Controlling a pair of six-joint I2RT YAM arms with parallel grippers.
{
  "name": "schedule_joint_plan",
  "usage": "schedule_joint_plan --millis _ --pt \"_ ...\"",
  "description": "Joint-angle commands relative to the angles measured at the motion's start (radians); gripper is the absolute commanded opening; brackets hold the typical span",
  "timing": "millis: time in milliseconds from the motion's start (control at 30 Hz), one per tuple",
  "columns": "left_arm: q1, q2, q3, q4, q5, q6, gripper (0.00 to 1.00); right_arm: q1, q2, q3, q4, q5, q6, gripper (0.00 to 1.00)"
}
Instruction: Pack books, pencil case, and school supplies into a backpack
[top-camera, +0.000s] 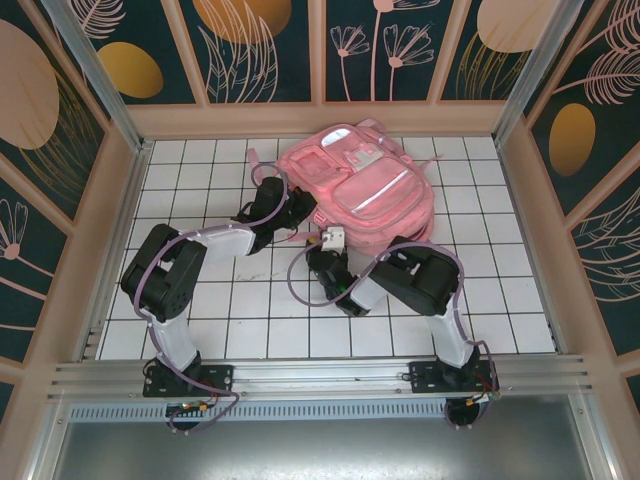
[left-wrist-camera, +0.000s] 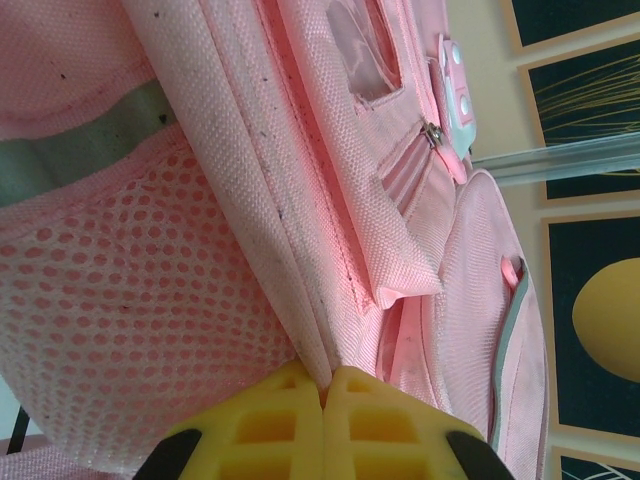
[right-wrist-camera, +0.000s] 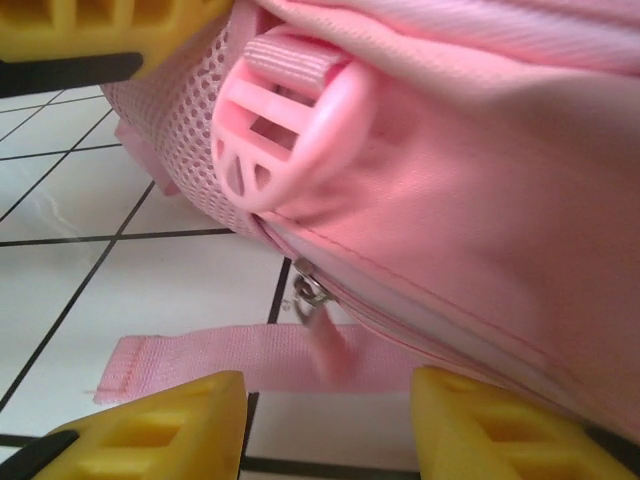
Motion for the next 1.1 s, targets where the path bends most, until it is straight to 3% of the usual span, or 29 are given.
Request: schedule_joint_plan --millis 0,267,500,633,1067 --pt "0.006 -0.056 -0.008 0.049 0.021 0.0 0.0 -0.031 0.046 0.048 -0.025 -0.027 0.006 0.48" --pt "0.004 -0.057 -0.009 0.052 0.031 -0.009 0.0 -0.046 0.121 0.206 -0.158 0.017 0.019 0.47" --pt "0.004 -0.064 -0.002 0.02 0.002 0.009 0.0 -0.048 0.081 0.148 -0.152 0.024 0.056 0.14" --pt "0.005 -0.058 0.009 0.013 -0.005 0.012 0.0 -0.04 0.046 0.092 -0.138 0.029 0.067 0.0" --pt "0.031 -0.092 -0.009 -0.028 -0.072 0.044 0.0 -0.061 -0.09 -0.105 -0.097 0.043 0.099 0.0"
